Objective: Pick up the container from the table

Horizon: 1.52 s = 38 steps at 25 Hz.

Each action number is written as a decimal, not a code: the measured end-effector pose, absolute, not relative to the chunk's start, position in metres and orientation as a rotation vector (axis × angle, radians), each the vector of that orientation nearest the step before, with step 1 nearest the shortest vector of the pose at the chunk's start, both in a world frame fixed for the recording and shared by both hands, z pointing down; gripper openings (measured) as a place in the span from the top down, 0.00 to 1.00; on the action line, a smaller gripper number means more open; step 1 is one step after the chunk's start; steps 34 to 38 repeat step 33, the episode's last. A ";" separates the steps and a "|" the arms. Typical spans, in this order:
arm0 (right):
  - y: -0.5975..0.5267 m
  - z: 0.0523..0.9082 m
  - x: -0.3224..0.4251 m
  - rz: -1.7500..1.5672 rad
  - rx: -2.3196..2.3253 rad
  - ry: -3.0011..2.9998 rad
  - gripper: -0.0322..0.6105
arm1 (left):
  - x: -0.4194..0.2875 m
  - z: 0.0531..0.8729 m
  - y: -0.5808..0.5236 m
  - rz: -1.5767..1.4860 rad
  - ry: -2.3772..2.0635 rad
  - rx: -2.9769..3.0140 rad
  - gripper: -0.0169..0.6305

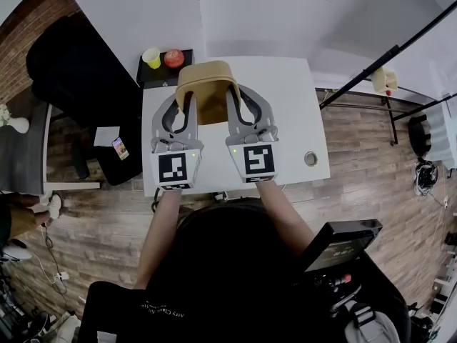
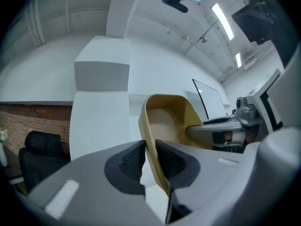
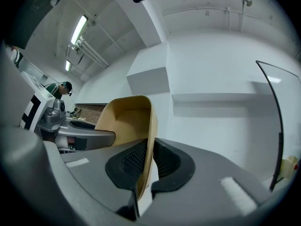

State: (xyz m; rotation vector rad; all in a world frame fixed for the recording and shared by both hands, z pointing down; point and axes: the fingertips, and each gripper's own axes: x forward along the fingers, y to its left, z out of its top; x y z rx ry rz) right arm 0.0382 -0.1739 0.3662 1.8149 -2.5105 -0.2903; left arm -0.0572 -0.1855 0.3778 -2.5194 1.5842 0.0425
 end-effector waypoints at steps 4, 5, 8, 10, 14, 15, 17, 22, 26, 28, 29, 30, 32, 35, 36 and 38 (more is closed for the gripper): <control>-0.176 0.363 0.037 -0.303 1.834 -2.530 0.90 | -0.057 0.373 -0.185 0.052 1.575 -2.513 0.88; -0.176 0.363 0.037 -0.306 1.834 -2.529 0.91 | -0.058 0.375 -0.186 0.049 1.579 -2.514 0.88; -0.175 0.362 0.037 -0.314 1.836 -2.527 0.91 | -0.058 0.375 -0.185 0.050 1.582 -2.514 0.88; -0.175 0.362 0.036 -0.313 1.839 -2.526 0.91 | -0.058 0.374 -0.185 0.052 1.581 -2.514 0.88; -0.177 0.364 0.036 -0.298 1.819 -2.501 0.91 | -0.059 0.376 -0.188 0.051 1.587 -2.522 0.88; -0.177 0.365 0.037 -0.293 1.815 -2.495 0.91 | -0.059 0.377 -0.188 0.046 1.589 -2.525 0.88; -0.177 0.364 0.038 -0.301 1.830 -2.497 0.91 | -0.058 0.381 -0.189 0.039 1.592 -2.534 0.88; -0.179 0.365 0.038 -0.300 1.842 -2.503 0.91 | -0.058 0.384 -0.189 0.035 1.597 -2.544 0.88; -0.178 0.367 0.039 -0.300 1.843 -2.492 0.91 | -0.057 0.385 -0.189 0.035 1.591 -2.550 0.88; -0.179 0.367 0.040 -0.298 1.844 -2.489 0.91 | -0.055 0.385 -0.190 0.035 1.590 -2.552 0.88; -0.179 0.367 0.041 -0.298 1.844 -2.488 0.91 | -0.054 0.385 -0.190 0.040 1.588 -2.552 0.88; -0.179 0.368 0.042 -0.297 1.843 -2.487 0.91 | -0.053 0.384 -0.190 0.046 1.586 -2.551 0.88; -0.179 0.368 0.044 -0.294 1.842 -2.487 0.91 | -0.052 0.383 -0.190 0.057 1.584 -2.548 0.88; -0.179 0.369 0.044 -0.293 1.842 -2.487 0.91 | -0.051 0.382 -0.190 0.062 1.584 -2.547 0.88; -0.179 0.369 0.044 -0.293 1.842 -2.487 0.91 | -0.051 0.382 -0.190 0.062 1.584 -2.547 0.88; -0.179 0.369 0.044 -0.293 1.842 -2.487 0.91 | -0.051 0.382 -0.190 0.062 1.584 -2.547 0.88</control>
